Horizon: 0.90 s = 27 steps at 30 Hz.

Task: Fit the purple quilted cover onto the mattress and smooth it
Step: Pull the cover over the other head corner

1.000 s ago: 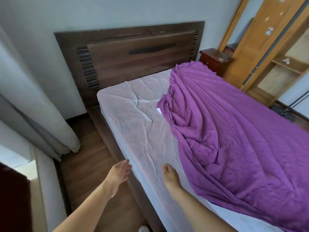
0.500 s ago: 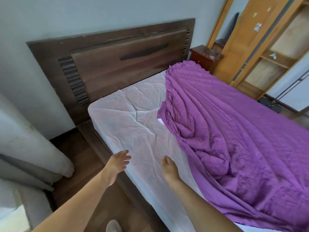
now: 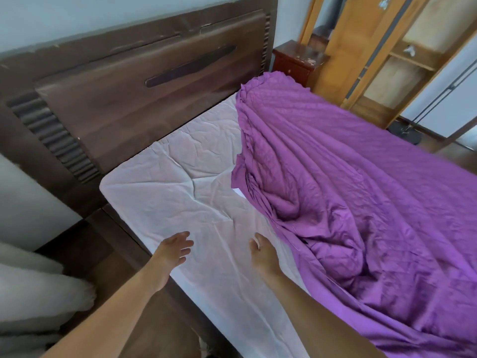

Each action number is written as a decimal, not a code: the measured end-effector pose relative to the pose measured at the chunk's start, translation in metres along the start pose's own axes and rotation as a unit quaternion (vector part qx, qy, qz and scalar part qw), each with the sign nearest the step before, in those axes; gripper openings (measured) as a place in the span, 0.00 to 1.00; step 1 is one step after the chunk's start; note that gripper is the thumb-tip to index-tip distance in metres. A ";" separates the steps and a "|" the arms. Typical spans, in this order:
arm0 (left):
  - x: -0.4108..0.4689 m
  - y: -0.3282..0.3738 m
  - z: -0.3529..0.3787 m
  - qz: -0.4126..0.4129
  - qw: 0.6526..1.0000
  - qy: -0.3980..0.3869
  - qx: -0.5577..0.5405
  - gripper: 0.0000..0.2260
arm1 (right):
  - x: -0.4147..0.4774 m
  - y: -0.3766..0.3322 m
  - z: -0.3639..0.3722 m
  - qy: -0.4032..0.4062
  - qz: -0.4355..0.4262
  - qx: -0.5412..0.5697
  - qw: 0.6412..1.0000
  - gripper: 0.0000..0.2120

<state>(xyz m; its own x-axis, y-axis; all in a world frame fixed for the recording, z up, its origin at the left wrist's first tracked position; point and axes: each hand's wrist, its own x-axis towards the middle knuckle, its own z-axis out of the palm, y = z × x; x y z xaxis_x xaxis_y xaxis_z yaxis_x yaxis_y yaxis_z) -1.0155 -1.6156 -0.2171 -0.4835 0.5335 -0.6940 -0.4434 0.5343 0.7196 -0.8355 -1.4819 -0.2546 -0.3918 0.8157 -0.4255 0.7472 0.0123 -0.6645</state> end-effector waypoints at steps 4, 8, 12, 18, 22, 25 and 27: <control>0.067 0.021 0.015 -0.010 1.000 0.014 0.020 0.16 | 0.081 0.005 0.002 0.013 -0.007 -0.037 0.999 0.21; 0.134 0.031 0.042 -0.012 0.999 0.007 0.031 0.14 | 0.157 0.020 0.005 0.048 -0.038 -0.095 0.994 0.19; 0.201 0.027 0.072 -0.025 0.999 -0.008 0.024 0.12 | 0.235 0.041 0.016 0.116 -0.058 -0.155 0.979 0.16; 0.294 0.023 0.096 -0.014 0.999 -0.003 0.028 0.08 | 0.342 0.064 0.046 0.114 -0.072 -0.248 0.959 0.24; 0.340 0.027 0.103 0.009 1.000 0.010 0.028 0.09 | 0.382 0.064 0.057 0.116 -0.079 -0.304 0.942 0.26; 0.366 0.032 0.111 0.016 1.000 0.006 0.014 0.10 | 0.401 0.062 0.067 0.123 -0.103 -0.303 0.939 0.13; 0.378 0.036 0.118 0.013 1.000 0.003 0.006 0.09 | 0.401 0.061 0.073 0.148 -0.127 -0.249 0.949 0.05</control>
<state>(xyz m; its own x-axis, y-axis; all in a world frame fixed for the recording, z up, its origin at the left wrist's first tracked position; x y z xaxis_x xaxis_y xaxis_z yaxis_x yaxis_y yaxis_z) -1.1251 -1.3177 -0.4559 -0.5000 0.5431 -0.6746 -0.4209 0.5284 0.7373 -0.9863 -1.1957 -0.5104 -0.4808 0.8753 -0.0506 0.8387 0.4423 -0.3178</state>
